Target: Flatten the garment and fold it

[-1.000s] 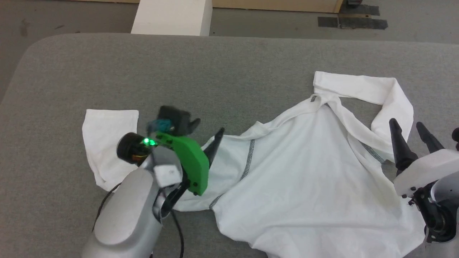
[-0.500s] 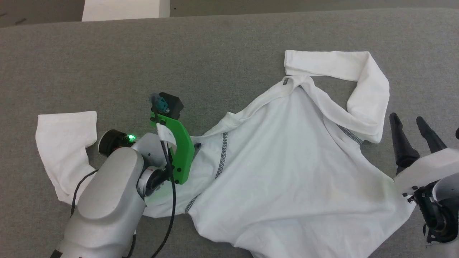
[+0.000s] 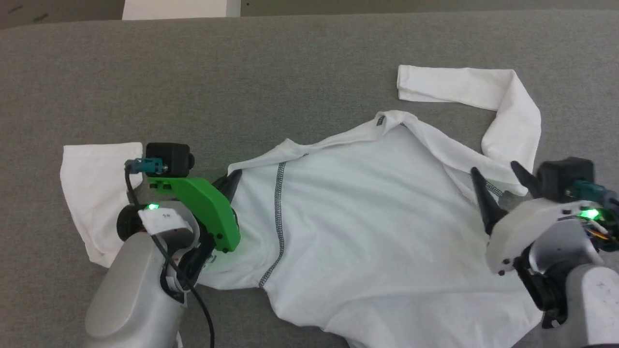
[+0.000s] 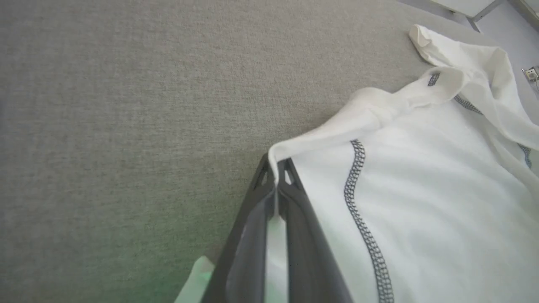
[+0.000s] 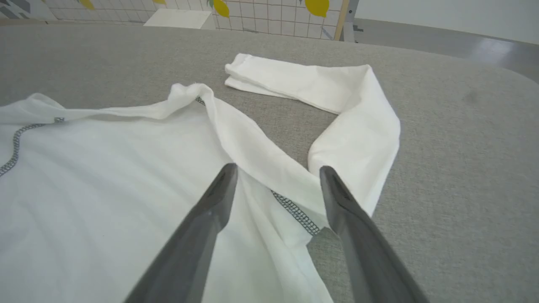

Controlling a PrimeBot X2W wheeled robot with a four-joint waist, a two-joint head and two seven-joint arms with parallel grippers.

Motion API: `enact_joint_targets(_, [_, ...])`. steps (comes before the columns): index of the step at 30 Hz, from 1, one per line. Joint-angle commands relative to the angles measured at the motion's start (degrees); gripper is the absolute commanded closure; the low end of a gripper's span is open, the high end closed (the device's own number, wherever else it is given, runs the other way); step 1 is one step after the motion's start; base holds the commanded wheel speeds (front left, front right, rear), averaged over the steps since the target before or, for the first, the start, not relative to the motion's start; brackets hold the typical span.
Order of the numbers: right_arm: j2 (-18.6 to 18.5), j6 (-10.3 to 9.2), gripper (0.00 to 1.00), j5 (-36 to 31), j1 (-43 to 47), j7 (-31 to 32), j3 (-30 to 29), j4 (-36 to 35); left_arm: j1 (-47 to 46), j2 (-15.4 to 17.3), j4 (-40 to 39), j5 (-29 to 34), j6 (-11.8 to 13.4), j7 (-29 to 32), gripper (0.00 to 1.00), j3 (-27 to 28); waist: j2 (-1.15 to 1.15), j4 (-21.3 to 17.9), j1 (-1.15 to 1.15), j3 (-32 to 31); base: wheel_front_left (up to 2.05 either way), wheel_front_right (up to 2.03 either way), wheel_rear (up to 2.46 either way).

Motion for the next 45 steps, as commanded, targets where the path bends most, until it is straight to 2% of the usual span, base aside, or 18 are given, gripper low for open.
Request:
enact_joint_targets(1, [-0.8, -0.08, 0.00, -0.8, -2.0, 1.2, 2.0, 0.4, 1.7, 0.2, -0.8, -0.9, 0.3, -0.3, 1.00, 0.2, 0.00, 0.9, 0.00, -0.1, 0.00, 0.00, 0.00])
enact_joint_targets(7, [-4.8, -0.08, 0.00, -2.9, -8.6, 5.0, 9.1, 6.8, 4.0, -1.0, -2.7, -1.5, 0.2, -0.4, 1.00, -1.0, 0.00, 3.3, 0.00, 1.0, 0.00, 0.00, 0.00])
enact_joint_targets(15, [-7.4, -0.08, 0.00, -6.1, -15.2, 5.6, 12.0, 17.0, 3.0, -2.2, -2.4, -1.3, -0.4, -0.7, 1.00, -2.7, 0.00, 5.7, 0.00, 2.3, 0.00, 0.00, 0.00])
enact_joint_targets(16, [-7.4, -0.08, 0.23, -6.3, -15.6, 5.9, 11.9, 18.1, 2.8, -2.3, -2.3, -1.3, -0.4, -0.8, 1.00, -2.9, 0.00, 5.8, 0.00, 2.3, 0.00, 0.00, 0.00])
enact_joint_targets(17, [-7.4, -0.08, 0.59, -6.4, -15.9, 6.0, 12.0, 18.8, 2.8, -2.4, -2.2, -1.3, -0.5, -0.9, 1.00, -2.9, 0.00, 5.9, 0.00, 2.4, 0.00, 0.00, 0.00])
enact_joint_targets(19, [-7.5, -0.08, 1.00, -6.5, -16.5, 5.7, 12.1, 19.7, 2.5, -2.4, -2.1, -1.2, -0.6, -1.0, 1.00, -3.1, 0.00, 6.0, 0.00, 2.7, 0.00, 0.00, 0.00])
enact_joint_targets(27, [-6.8, -0.08, 1.00, -3.5, -17.3, 4.6, 12.2, 19.3, 2.2, -2.0, -2.0, -0.8, -0.4, -2.1, 1.00, -3.2, 0.00, 5.2, 0.00, 1.6, 0.00, 0.00, 0.00])
enact_joint_targets(31, [-6.6, -0.08, 1.00, 2.4, -16.7, 7.2, 11.6, 15.5, 1.9, -1.8, -2.9, -0.8, -0.7, -3.6, 1.00, -2.7, 0.00, 4.3, 0.00, -0.4, 0.00, 0.00, 0.00])
enact_joint_targets(35, [-6.9, -0.08, 1.00, 11.6, -17.4, 13.5, 9.5, 10.5, -1.3, -0.4, -4.7, -0.3, -1.2, -4.4, 1.00, -1.5, 0.00, 3.7, 0.00, -2.6, 0.00, 0.00, 0.00])
enact_joint_targets(40, [-9.0, -0.08, 1.00, 21.4, -23.3, 25.4, 6.7, 5.8, -10.7, 3.2, -6.5, 0.4, -2.1, -3.0, 1.00, 0.9, 0.00, 2.9, 0.00, -4.7, 0.00, 0.00, 0.00])
enact_joint_targets(45, [-8.7, -0.08, 1.00, 25.4, -33.5, 33.7, 1.4, 6.4, -22.9, 6.9, -4.8, 1.5, -3.5, 0.2, 1.00, 1.7, 0.00, 2.7, 0.00, -5.6, 0.00, 0.00, 0.00])
